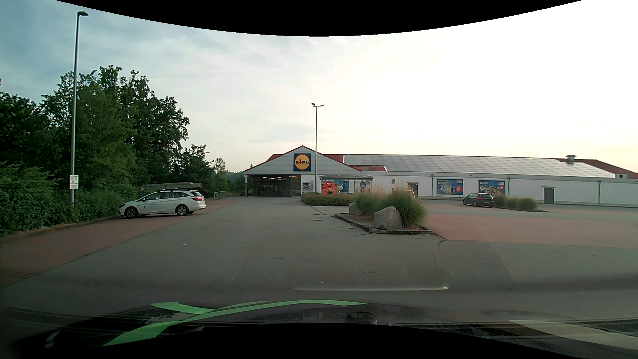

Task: Follow the waypoints while adhering to traffic rules and regulations

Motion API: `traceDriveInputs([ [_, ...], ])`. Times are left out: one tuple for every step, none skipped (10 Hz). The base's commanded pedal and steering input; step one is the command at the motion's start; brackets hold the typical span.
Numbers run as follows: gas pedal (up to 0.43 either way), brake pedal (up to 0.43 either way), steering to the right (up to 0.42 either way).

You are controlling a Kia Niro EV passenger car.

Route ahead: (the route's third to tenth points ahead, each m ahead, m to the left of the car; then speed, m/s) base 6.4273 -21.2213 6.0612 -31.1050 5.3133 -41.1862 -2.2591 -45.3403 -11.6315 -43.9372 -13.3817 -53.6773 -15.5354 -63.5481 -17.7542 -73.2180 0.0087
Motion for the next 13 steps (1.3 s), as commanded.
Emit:
traceDriveInputs([
  [0.0, 0.366, 0.017],
  [0.0, 0.372, 0.017],
  [0.0, 0.372, 0.017],
  [0.0, 0.372, 0.017],
  [0.0, 0.372, 0.017],
  [0.0, 0.372, 0.017],
  [0.0, 0.372, 0.015],
  [0.0, 0.372, 0.01],
  [0.0, 0.372, 0.004],
  [0.0, 0.36, 0.001],
  [0.0, 0.354, 0.001],
  [0.0, 0.348, 0.003],
  [0.0, 0.311, 0.004],
])
